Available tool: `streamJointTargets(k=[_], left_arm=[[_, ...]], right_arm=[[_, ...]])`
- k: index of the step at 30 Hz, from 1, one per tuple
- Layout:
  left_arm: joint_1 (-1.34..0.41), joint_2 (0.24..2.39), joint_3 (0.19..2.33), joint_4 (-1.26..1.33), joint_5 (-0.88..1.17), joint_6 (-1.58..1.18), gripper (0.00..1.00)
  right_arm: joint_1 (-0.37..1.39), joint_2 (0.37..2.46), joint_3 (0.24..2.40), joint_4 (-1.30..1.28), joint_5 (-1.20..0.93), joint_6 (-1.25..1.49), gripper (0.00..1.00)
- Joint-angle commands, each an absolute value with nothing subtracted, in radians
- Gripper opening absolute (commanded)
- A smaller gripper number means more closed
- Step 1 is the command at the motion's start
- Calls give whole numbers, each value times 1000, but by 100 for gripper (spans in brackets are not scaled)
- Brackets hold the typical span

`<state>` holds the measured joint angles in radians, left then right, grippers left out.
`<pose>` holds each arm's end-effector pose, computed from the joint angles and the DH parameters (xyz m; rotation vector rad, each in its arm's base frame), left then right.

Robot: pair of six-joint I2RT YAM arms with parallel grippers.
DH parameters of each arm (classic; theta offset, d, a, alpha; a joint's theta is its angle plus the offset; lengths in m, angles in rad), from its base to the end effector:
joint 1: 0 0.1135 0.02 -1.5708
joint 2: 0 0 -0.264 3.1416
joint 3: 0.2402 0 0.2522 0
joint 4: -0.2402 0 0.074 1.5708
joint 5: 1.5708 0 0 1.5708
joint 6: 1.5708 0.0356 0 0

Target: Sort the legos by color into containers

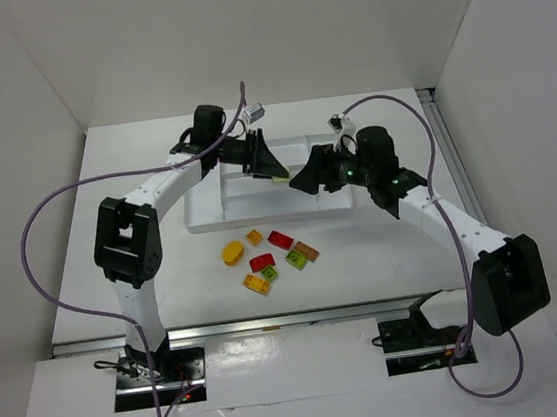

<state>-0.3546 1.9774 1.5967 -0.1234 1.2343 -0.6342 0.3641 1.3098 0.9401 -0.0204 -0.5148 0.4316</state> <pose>0.4096 -0.1875 0.2792 0.5627 2.1414 -1.8477 0.2732 0.1229 0.2961 -0.2878 2.0298 1.0141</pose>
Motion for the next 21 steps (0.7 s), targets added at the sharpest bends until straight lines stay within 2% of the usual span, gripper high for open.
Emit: streamJointTargets(k=[1, 2, 5, 10, 14, 17, 21], left_arm=[[-357, 1930, 1611, -35, 1275, -664, 0], [-357, 1930, 1611, -47, 1235, -664, 0], [-357, 1905, 1611, -77, 1177, -664, 0], [-357, 1893, 1644, -116, 1155, -629, 0], [-357, 1858, 1655, -248, 1085, -441, 0], [-357, 1821, 1626, -300, 981, -208, 0], [-357, 1758, 1560, -281, 885, -31, 0]], right_arm=[[371, 1249, 937, 69, -548, 425, 82], [371, 1249, 937, 69, -548, 425, 88], [382, 1239, 937, 81, -485, 446, 93], [414, 1230, 948, 81, -376, 474, 93], [353, 1259, 988, 6, -413, 584, 93], [307, 1311, 1041, -72, -472, 769, 91], [273, 1347, 973, 75, -638, 975, 93]])
